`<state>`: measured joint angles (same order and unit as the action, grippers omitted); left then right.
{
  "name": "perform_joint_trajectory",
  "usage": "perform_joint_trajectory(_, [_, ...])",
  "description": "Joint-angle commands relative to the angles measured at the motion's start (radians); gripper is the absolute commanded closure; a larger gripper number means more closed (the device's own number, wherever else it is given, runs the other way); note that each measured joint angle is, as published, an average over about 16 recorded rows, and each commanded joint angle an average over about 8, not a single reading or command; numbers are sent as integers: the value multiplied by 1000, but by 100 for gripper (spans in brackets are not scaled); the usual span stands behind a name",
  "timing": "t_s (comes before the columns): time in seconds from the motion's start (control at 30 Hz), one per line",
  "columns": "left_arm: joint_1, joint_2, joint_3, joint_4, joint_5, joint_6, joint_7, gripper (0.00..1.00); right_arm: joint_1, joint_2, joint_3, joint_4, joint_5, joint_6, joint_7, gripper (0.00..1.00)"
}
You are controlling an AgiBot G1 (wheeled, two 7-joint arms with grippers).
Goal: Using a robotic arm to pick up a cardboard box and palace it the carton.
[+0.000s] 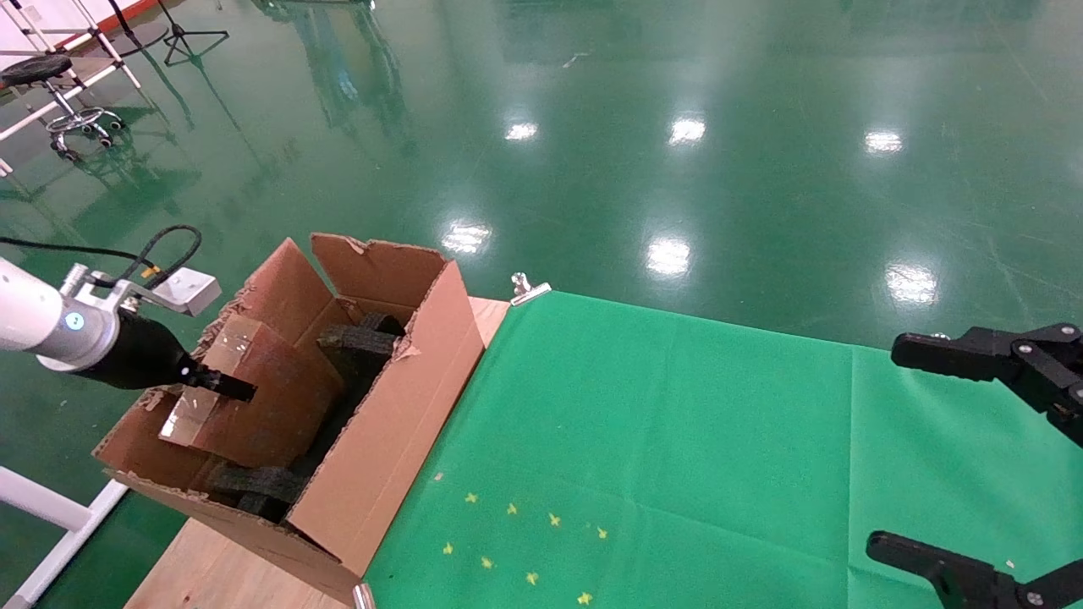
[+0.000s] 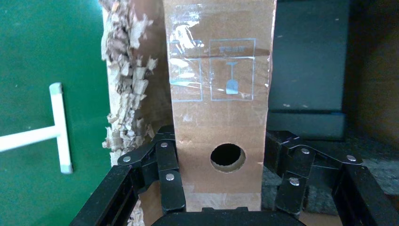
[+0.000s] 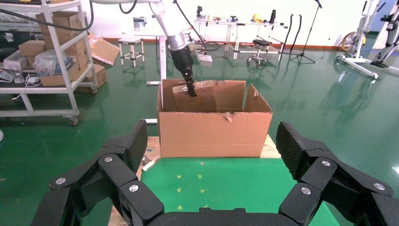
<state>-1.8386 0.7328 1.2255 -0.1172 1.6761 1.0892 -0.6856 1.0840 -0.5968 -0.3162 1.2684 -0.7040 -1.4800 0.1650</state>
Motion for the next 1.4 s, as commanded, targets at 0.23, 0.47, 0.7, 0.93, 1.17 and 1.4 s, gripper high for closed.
perform_joint_trajectory(0.23, [54, 42, -8, 76, -9, -131, -5, 61, 0, 0, 0, 0, 0, 0, 0, 0])
perform_joint_trajectory(0.47, [80, 55, -12, 102, -15, -187, -10, 0, 0, 0, 0, 0, 0, 1, 0, 0])
perform_joint_trajectory(0.7, [74, 51, -12, 93, -15, -180, -10, 0, 0, 0, 0, 0, 0, 0, 0, 0])
perform_joint_trajectory(0.93, [69, 48, -11, 88, -14, -171, -10, 0, 0, 0, 0, 0, 0, 0, 0, 0])
perform_joint_trajectory(1.17, [66, 47, -10, 86, -14, -165, -9, 0, 0, 0, 0, 0, 0, 0, 0, 0])
perform_joint_trajectory(1.4, [55, 45, -15, 75, -21, -153, -3, 0, 0, 0, 0, 0, 0, 0, 0, 0])
